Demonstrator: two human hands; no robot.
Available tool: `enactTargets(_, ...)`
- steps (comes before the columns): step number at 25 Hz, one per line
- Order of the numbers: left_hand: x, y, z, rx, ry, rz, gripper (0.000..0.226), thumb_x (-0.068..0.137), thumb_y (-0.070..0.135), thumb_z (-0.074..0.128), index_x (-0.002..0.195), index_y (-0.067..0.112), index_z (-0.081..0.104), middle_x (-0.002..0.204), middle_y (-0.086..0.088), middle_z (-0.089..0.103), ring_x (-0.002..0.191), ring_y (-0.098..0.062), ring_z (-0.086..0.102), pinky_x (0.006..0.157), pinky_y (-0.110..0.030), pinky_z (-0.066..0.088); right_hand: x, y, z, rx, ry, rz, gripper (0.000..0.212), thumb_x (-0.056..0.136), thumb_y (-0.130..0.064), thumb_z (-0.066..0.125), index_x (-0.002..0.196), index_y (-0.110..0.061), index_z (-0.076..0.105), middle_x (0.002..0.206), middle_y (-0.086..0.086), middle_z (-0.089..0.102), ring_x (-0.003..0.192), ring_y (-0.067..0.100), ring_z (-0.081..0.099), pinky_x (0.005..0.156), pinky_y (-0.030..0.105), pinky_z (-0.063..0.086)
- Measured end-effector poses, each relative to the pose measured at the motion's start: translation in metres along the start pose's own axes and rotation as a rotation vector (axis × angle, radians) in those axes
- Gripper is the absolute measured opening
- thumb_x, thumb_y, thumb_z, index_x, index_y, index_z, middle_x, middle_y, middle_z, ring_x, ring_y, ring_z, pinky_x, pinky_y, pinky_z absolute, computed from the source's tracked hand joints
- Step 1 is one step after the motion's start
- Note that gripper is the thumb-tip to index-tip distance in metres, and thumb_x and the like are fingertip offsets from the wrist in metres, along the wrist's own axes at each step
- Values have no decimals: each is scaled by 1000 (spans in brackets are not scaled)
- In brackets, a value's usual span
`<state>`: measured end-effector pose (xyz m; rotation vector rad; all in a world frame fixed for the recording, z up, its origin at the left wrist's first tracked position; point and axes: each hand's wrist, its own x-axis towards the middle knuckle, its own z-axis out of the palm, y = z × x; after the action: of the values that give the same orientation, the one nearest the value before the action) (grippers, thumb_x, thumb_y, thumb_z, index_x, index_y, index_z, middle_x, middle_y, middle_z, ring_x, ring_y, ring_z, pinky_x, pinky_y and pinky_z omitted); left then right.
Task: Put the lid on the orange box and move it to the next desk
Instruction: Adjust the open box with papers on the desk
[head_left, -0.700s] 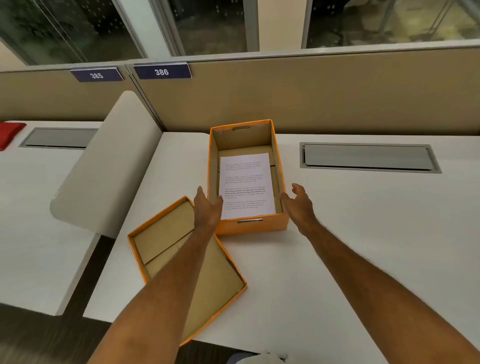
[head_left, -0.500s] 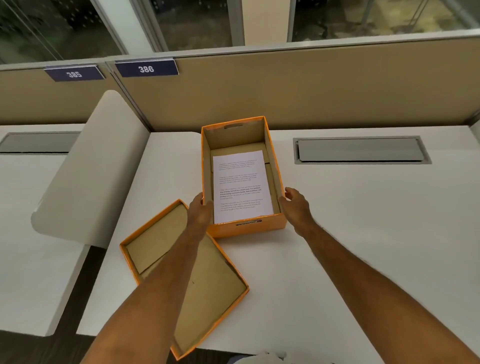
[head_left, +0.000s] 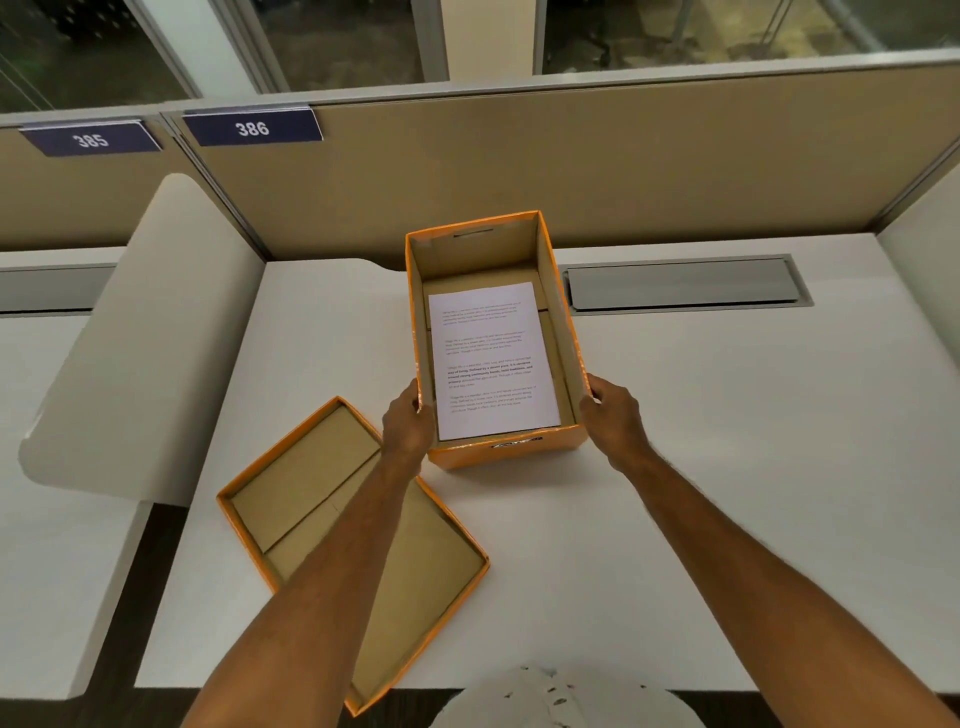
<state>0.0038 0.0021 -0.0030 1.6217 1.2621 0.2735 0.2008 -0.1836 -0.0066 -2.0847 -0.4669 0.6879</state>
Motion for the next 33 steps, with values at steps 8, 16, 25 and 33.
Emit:
enactTargets(8,-42,4,56,21,-96,45,50,105,10,45,151,26,55,119,-12,74,97,-25,67,85,-40,61,-45,42,-59,25,119,79,35,102,-16,51,132,-15,70,116,6,76,98,23,68,66,15,48)
enactTargets(16,-57,-7,75,12,-108,40,48,107,14,48,152,29,54,124,-3,72,101,-20,66,82,-36,62,-57,61,-71,-8,122,142,33,102,-12,48,123,-13,72,93,-1,70,84,20,65,60,19,43)
enactTargets(25,-45,-25,71,-118,-206,-56,54,104,31,59,157,25,48,149,-5,63,135,-23,60,107,-43,57,-53,65,-65,-55,134,160,36,104,-17,48,135,-7,63,114,10,69,93,25,62,67,29,51)
enactTargets(33,-59,-62,31,-229,-19,-169,55,102,47,58,149,18,55,142,-2,64,129,-26,62,113,-48,50,-66,20,-5,-336,259,-326,57,94,-18,65,147,-12,44,157,13,39,144,32,37,112,43,40)
